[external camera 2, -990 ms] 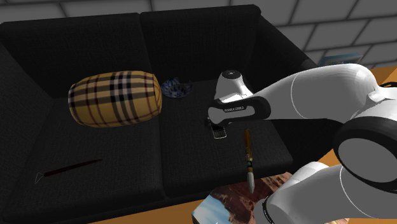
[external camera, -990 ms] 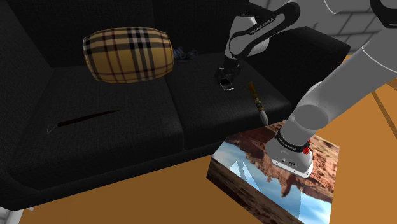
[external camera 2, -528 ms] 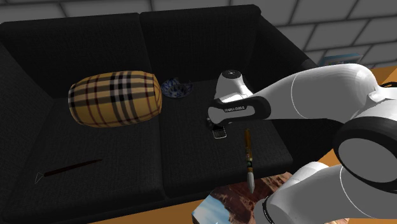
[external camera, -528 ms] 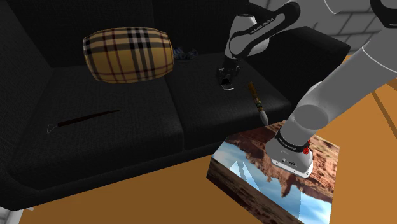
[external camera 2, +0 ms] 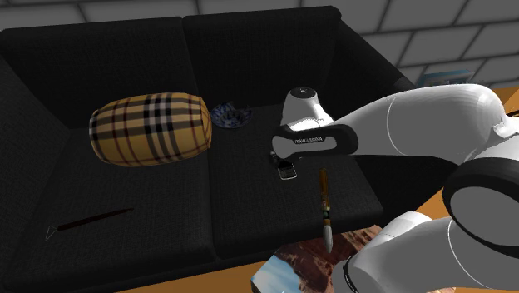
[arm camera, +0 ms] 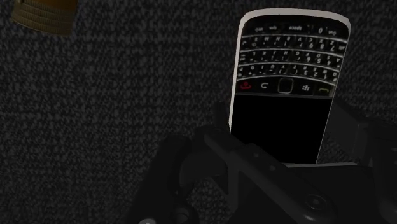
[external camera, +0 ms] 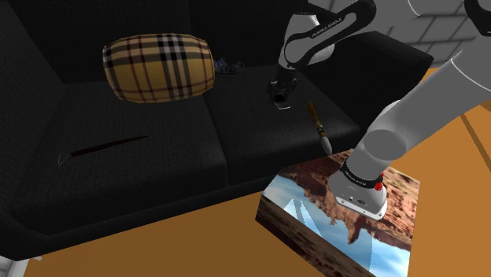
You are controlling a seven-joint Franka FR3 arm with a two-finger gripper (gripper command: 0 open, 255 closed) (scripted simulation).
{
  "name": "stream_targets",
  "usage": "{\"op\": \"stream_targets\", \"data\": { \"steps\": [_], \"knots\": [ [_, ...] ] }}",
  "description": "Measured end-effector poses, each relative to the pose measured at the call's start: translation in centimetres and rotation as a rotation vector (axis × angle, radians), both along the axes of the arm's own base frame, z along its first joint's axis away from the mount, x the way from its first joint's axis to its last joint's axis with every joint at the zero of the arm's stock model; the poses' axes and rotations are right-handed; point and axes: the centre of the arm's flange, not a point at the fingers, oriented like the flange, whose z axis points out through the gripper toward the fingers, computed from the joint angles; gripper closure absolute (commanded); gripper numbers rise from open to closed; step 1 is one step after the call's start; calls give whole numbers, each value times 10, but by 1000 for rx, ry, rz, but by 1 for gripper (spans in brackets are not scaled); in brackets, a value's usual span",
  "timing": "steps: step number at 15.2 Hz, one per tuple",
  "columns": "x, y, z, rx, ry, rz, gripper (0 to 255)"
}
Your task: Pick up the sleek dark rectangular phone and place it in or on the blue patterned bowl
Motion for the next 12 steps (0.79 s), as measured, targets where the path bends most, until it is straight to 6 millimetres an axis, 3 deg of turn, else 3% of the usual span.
{"op": "stream_targets", "data": {
  "steps": [12],
  "knots": [
    [-1, 2, 64, 0, 0, 0, 255]
  ]
}}
